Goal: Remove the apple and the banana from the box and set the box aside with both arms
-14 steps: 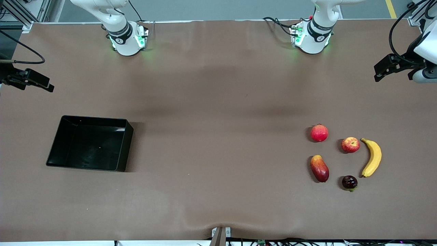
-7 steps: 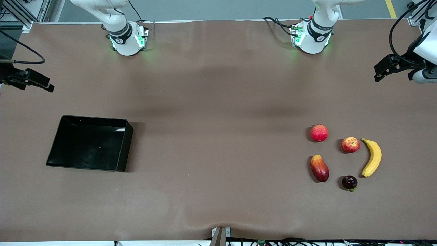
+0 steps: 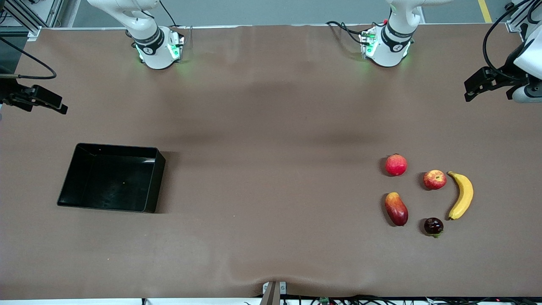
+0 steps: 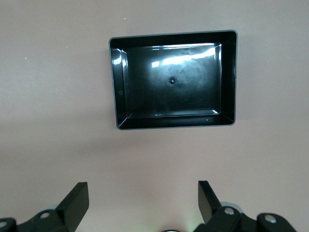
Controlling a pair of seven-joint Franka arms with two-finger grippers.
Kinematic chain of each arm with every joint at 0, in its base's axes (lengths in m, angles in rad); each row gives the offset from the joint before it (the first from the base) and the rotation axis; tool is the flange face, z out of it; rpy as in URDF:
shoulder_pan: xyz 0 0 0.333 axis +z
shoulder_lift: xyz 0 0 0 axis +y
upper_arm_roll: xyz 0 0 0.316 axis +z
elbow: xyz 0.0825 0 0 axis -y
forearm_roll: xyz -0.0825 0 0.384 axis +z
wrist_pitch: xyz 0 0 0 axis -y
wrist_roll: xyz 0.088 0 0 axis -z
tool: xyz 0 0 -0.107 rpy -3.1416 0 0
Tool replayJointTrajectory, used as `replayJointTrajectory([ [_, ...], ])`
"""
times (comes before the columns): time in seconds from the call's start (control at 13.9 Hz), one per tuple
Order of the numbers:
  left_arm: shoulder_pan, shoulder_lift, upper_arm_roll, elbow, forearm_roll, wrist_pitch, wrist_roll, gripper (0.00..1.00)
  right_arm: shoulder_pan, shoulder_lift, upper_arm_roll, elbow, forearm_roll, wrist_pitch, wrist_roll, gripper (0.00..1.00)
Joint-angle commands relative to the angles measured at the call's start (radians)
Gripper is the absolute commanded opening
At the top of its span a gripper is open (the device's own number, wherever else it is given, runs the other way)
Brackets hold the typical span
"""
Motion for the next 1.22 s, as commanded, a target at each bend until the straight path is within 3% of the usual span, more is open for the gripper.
replayJointTrajectory([
  [0.0, 0.004, 0.023, 0.0, 0.046, -0.002, -0.018, 0.013, 1.0, -0.007, -0.006, 0.01, -0.003, -0.005, -0.003, 0.007, 1.0],
  [1.15, -0.003, 0.031, -0.003, 0.054, -0.004, -0.039, 0.011, 1.0, -0.005, -0.005, 0.01, -0.003, -0.005, -0.003, 0.006, 1.0],
])
